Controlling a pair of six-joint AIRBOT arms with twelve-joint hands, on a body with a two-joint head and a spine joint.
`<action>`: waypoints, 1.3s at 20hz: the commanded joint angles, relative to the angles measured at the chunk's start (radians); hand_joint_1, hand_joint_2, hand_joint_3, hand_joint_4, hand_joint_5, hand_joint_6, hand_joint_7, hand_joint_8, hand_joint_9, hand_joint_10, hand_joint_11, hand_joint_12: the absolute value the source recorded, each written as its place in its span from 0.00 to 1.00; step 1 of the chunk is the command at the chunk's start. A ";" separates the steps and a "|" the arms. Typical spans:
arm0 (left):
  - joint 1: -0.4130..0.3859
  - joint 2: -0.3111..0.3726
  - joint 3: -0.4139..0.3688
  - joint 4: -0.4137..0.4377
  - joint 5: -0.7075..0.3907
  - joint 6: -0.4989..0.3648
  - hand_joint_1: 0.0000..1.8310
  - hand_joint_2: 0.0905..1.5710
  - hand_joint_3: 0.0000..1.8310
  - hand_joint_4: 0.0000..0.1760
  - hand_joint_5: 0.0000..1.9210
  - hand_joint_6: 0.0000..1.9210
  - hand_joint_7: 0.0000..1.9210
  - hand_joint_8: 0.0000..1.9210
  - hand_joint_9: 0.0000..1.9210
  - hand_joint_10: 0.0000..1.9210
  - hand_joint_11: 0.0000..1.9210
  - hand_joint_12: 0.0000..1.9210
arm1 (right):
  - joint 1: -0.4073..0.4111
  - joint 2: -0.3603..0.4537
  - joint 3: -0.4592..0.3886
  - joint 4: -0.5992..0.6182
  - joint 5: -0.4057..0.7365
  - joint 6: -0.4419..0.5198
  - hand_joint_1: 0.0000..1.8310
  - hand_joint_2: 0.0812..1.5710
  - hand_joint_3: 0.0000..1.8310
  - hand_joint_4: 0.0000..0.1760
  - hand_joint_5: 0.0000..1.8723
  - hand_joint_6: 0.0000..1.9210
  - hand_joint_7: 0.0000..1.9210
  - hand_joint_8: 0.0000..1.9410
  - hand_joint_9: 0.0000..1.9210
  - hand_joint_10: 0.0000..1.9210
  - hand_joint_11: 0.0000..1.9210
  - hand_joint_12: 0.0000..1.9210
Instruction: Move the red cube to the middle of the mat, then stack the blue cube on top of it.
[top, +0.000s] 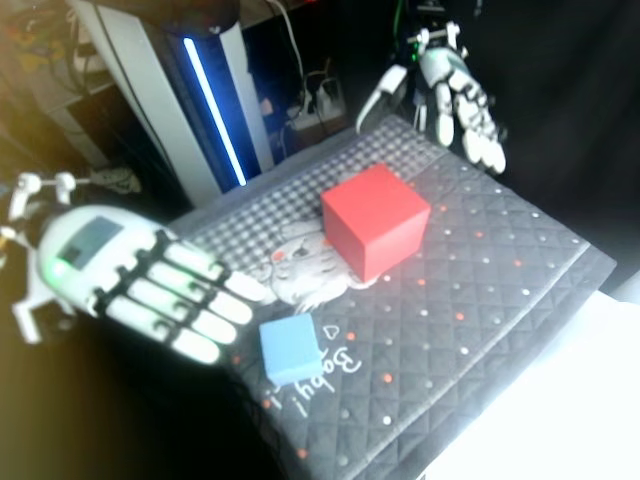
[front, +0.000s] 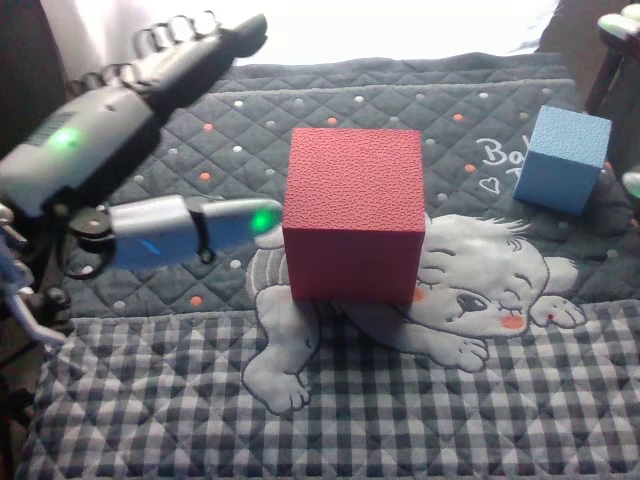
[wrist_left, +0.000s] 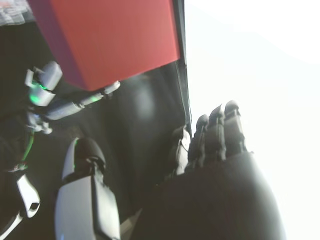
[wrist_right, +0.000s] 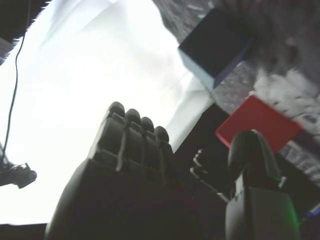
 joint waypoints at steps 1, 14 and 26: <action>0.002 0.012 -0.002 -0.007 -0.176 0.000 0.32 0.62 0.00 0.85 0.00 0.00 0.00 0.00 0.00 0.00 0.00 0.00 | 0.031 -0.015 0.023 0.002 0.044 0.011 0.44 0.73 0.00 0.00 0.00 0.00 0.00 0.00 0.00 0.00 0.02 0.01; 0.068 0.036 -0.027 -0.051 -0.255 0.009 0.34 0.63 0.00 0.69 0.00 0.00 0.00 0.00 0.00 0.00 0.00 0.00 | 0.170 -0.211 0.199 0.066 -0.269 -0.098 0.70 0.82 0.00 0.00 0.48 0.96 0.54 0.93 0.58 0.94 0.61 0.96; 0.091 0.041 -0.025 -0.081 -0.269 0.009 0.32 0.68 0.01 0.81 0.00 0.00 0.00 0.00 0.00 0.00 0.00 0.00 | 0.303 -0.089 0.084 -0.198 -0.232 -0.015 0.85 0.82 0.00 0.00 0.66 1.00 0.68 1.00 0.72 1.00 0.78 1.00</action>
